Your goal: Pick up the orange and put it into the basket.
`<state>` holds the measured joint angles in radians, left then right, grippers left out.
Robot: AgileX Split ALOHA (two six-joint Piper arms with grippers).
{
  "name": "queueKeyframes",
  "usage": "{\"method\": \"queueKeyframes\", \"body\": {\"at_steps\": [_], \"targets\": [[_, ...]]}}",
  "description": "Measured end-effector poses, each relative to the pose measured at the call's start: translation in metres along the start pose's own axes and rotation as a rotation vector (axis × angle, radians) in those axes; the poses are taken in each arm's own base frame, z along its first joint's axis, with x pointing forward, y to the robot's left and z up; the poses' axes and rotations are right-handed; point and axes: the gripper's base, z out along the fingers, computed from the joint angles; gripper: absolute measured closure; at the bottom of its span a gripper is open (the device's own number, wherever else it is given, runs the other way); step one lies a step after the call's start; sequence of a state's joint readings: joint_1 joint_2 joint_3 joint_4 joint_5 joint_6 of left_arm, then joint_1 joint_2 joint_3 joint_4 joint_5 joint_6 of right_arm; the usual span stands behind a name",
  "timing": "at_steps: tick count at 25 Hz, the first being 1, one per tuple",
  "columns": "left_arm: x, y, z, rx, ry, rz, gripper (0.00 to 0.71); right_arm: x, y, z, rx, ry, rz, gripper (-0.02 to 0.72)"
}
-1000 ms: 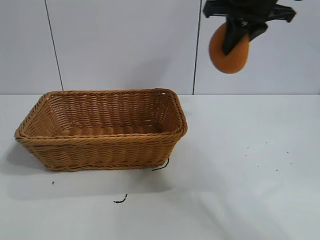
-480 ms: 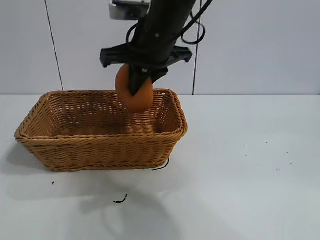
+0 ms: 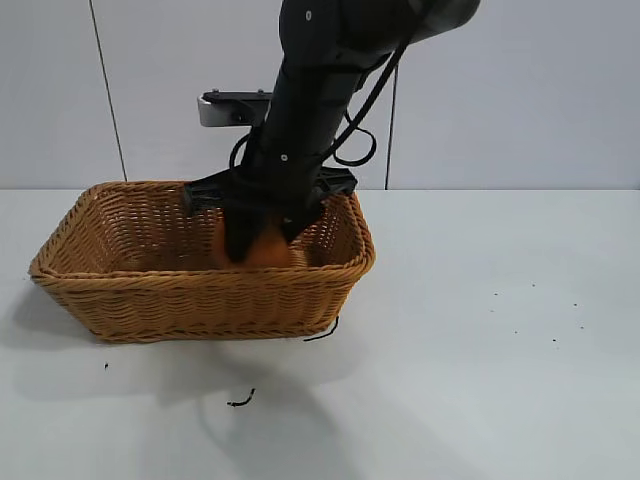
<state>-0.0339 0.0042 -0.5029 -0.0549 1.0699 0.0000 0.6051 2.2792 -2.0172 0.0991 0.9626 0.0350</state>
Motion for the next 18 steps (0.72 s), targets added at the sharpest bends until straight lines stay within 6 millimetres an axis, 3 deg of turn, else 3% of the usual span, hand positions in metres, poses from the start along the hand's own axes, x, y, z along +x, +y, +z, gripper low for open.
{"method": "queueKeyframes", "body": {"at_steps": [3,6,10,18], "targets": [[0.000,0.000,0.000,0.000,0.000,0.000,0.071,-0.018,-0.006,-0.030,0.059,-0.044,-0.025,0.015],[0.000,0.000,0.000,0.000,0.000,0.000,0.071,-0.030,-0.026,-0.054,0.129,-0.081,-0.004,0.013],[0.000,0.000,0.000,0.000,0.000,0.000,0.071,-0.032,-0.076,-0.070,0.186,-0.083,0.085,0.009],[0.000,0.000,0.000,0.000,0.000,0.000,0.071,-0.005,-0.208,-0.097,0.304,-0.054,0.336,0.009]]}}
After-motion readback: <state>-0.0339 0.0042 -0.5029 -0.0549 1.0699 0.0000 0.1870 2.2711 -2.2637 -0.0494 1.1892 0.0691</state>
